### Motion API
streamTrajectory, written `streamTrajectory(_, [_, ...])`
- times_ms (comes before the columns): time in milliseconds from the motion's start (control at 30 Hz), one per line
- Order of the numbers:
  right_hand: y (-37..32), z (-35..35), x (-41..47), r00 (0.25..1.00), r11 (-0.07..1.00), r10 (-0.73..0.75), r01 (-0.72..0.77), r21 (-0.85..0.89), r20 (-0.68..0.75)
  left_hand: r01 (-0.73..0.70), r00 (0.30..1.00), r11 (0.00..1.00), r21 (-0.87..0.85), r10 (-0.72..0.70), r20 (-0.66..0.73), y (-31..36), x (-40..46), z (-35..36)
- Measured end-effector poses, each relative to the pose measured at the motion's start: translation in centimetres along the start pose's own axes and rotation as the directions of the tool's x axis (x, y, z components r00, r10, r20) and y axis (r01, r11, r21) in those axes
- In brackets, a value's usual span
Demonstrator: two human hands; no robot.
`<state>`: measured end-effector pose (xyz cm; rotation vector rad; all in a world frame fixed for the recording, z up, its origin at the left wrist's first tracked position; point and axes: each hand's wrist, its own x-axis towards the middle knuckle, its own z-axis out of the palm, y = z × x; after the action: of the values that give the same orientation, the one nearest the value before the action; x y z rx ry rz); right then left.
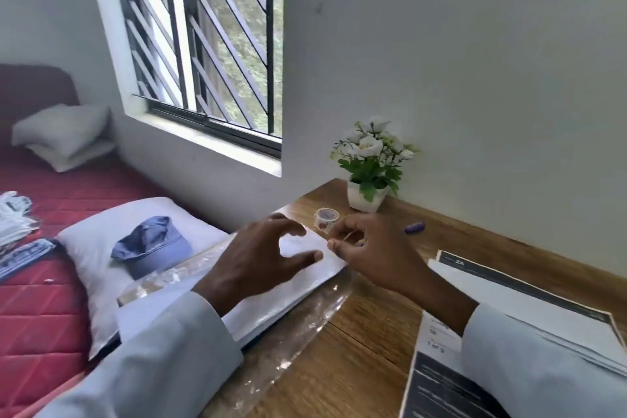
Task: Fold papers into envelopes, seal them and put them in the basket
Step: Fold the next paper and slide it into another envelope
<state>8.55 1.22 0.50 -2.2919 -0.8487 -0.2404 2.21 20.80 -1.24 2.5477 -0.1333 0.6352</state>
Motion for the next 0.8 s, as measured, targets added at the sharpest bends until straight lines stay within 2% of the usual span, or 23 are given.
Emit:
streamTrajectory(167, [-0.2,3.1,0.5,1.0,0.999,-0.013,0.013,-0.034,0.015,0.034,0.999,0.999,0.026,-0.034,0.006,-1.2,-1.1,1.2])
streamTrajectory(333, [0.4,4.2,0.3,0.998,0.995,0.053,-0.055,-0.079,-0.028,0.11,0.992,0.98,0.168,-0.118,0.034,-1.7,-1.5,2.0])
streamTrajectory(467, [0.8,4.1,0.4,0.99,0.99,0.139,-0.139,0.01,0.019,0.139,0.99,0.969,0.203,-0.131,-0.053,-1.4,-1.5,2.0])
streamTrajectory(600, [0.6,3.8,0.5,0.988,0.982,0.152,-0.154,0.105,0.027,0.18,0.973,0.972,0.15,-0.153,-0.174,-1.6,-1.2,1.7])
streamTrajectory(800, [0.2,3.2,0.4,0.981,0.919,0.193,-0.192,0.345,0.033,0.281,0.948,0.957,0.08,-0.263,-0.18,-1.8,-1.0,1.4])
